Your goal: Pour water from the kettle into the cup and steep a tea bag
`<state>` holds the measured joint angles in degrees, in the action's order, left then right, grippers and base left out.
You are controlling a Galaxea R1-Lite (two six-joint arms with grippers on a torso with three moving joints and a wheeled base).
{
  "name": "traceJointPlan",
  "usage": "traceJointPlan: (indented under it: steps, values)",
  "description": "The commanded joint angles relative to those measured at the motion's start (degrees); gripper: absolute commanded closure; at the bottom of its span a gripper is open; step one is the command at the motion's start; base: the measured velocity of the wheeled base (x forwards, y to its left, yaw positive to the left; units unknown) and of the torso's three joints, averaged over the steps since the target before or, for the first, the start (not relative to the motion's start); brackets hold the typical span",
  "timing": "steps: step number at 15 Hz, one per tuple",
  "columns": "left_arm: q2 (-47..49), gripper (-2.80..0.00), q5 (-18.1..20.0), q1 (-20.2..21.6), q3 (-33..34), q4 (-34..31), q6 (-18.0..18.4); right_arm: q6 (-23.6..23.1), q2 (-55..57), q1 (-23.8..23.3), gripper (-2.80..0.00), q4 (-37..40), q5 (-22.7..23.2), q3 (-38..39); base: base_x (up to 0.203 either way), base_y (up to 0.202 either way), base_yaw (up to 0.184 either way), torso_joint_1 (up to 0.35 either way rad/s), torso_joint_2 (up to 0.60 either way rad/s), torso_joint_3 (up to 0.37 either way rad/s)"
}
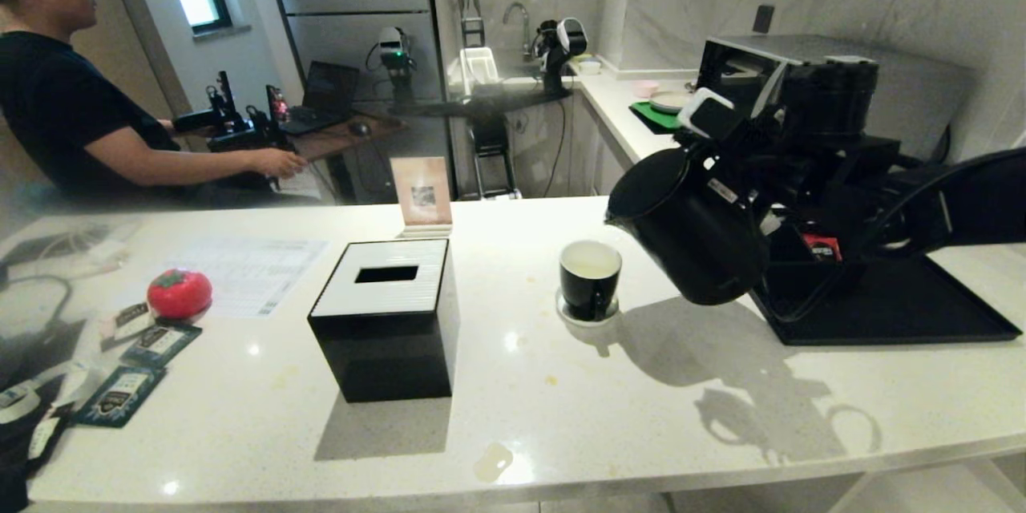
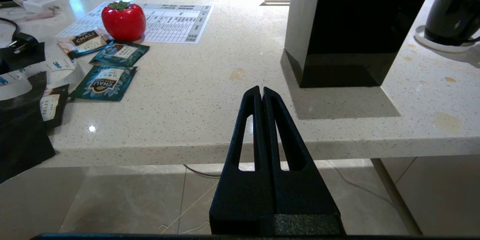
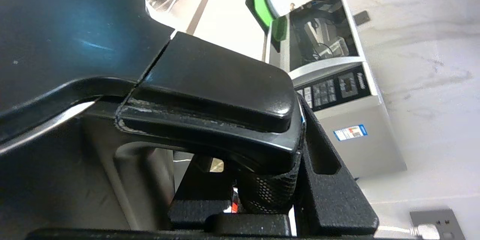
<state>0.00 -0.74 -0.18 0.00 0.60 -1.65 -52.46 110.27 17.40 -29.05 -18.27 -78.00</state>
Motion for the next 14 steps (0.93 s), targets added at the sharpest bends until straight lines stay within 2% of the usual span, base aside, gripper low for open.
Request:
traceJointPlan:
  steps: [1, 8, 14]
  values:
    - [0.09, 0.0, -0.05, 0.01, 0.0, 0.02, -0.02, 1.67, -1.34, -0.18, 0.0, 0.0, -0.02, 0.21, 0.0, 0.0, 0.0, 0.0, 0.0, 0.0]
    - [0.09, 0.0, -0.05, 0.01, 0.0, 0.02, -0.02, 12.02, -4.62, -2.02, 0.0, 0.66, 0.08, 3.08, 0.0, 0.0, 0.0, 0.0, 0.0, 0.0]
    - [0.09, 0.0, -0.05, 0.01, 0.0, 0.02, -0.02, 16.9, -9.32, -6.71, 0.0, 0.52, 0.2, 9.82, 0.0, 0.0, 0.0, 0.0, 0.0, 0.0]
